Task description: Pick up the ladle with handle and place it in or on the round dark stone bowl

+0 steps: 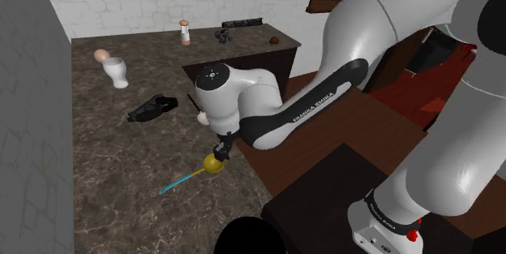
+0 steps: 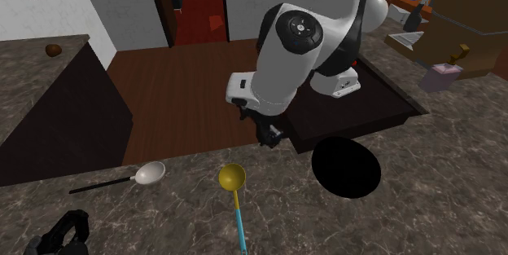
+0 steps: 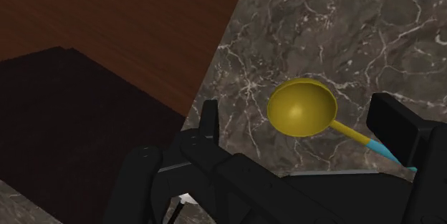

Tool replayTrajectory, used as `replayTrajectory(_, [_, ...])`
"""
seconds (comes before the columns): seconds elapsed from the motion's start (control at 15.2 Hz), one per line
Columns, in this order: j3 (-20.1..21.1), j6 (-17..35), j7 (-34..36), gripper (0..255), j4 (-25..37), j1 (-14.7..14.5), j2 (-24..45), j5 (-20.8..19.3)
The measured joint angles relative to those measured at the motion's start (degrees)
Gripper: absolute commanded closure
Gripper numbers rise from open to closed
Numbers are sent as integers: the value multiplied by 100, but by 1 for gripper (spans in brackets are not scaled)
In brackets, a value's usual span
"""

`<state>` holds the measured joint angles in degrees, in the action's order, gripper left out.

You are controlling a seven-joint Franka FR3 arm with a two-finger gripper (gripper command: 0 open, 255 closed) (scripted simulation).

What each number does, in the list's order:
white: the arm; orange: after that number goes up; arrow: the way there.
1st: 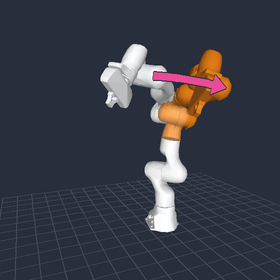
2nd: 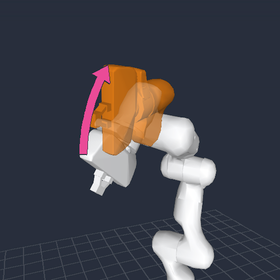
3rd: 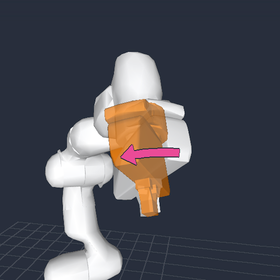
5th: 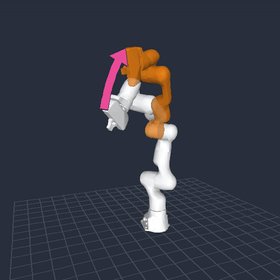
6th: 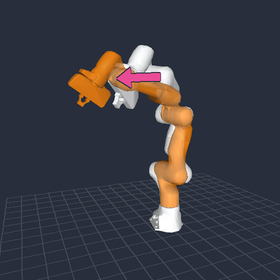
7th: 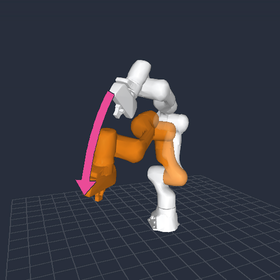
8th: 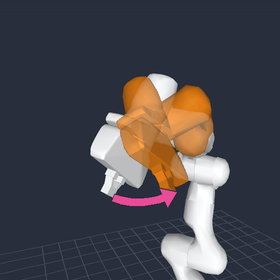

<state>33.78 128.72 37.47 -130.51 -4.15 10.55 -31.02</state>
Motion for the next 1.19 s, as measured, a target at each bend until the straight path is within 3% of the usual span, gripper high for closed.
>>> replayTrajectory(0.26, [-236,-86,652,0,628,-443,1047,-954])
replayTrajectory(0.59, [-619,-294,1114,0,1587,-1093,2271,-1797])
replayTrajectory(0.86, [-853,-463,1244,0,2323,-1523,3052,-2172])
replayTrajectory(1.19, [-1027,-290,1357,0,2444,-1577,3374,-2402])
